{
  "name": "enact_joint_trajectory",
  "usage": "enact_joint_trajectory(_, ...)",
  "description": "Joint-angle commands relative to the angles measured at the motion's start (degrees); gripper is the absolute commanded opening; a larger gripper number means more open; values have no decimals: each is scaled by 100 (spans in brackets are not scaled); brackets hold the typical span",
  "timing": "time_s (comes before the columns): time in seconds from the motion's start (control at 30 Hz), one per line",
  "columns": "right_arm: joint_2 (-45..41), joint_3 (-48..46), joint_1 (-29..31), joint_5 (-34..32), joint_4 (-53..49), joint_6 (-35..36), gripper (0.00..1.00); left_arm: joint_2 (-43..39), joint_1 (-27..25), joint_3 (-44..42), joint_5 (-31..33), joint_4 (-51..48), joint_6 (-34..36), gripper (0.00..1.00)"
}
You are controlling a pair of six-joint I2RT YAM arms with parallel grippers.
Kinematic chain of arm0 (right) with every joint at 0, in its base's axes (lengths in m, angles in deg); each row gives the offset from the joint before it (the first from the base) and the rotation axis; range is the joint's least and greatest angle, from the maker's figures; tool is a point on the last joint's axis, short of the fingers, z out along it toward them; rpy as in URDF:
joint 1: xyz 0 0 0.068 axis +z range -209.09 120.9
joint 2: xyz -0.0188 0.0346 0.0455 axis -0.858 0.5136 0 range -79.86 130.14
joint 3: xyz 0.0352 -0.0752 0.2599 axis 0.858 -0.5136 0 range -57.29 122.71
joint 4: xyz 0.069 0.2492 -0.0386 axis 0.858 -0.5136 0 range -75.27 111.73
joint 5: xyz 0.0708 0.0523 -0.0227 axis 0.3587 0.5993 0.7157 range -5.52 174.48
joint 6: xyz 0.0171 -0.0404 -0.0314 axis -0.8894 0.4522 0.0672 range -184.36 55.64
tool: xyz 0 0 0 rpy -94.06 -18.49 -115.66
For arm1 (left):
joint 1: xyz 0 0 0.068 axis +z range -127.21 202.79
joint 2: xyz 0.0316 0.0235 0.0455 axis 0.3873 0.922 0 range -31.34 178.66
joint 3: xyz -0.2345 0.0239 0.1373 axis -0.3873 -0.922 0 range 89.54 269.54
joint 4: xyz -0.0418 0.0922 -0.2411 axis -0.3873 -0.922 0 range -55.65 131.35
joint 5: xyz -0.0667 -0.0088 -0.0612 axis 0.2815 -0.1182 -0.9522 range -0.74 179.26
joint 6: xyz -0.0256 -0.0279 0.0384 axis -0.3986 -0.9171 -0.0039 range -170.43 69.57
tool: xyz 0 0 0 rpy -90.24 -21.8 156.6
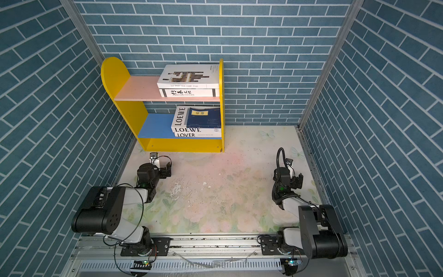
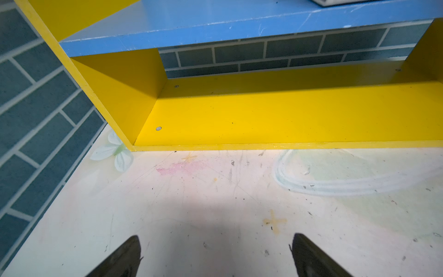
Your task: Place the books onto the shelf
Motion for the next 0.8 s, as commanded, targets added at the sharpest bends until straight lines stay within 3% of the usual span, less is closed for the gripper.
enact_joint_trajectory(0.0,247,313,-73,638,609,319,93,8,-17,86,11,84,34,100)
enact_joint_trajectory(0.13,452,57,-106,1318,1441,172,92,7,-17,83,13,87,38,100)
enact_joint_trajectory(0.23,839,64,-129,1459,1809,204,93,7,-17,89,9,84,33,100)
enact_joint_trajectory(0.33,898,183,-310,1708,1590,18,93,5,-17,87,9,86,31,99)
enact_joint_trajectory(0.4,1374,14,-589,1943,2405,-178,94,7,-17,83,15,84,31,100)
enact_joint_trajectory(0.47,1175,212,-688,2160,1644,-315,98,6,-17,83,16,85,32,100)
enact_joint_trajectory(0.5,1318,252,-725,2165,1838,-317,99,7,-17,87,9,83,35,100)
enact_joint_trajectory(0.53,1182,402,-741,2138,1237,-406,99,8,-17,83,7,92,34,99)
enact_joint_trajectory(0.57,1332,321,-751,2168,1719,-311,99,-1,-17,97,9,76,32,100)
enact_joint_trajectory(0.6,1212,392,-752,2151,1330,-385,99,8,-17,84,11,100,34,100)
enact_joint_trajectory(0.77,1210,302,-752,2128,1508,-347,99,7,-17,83,8,92,32,100)
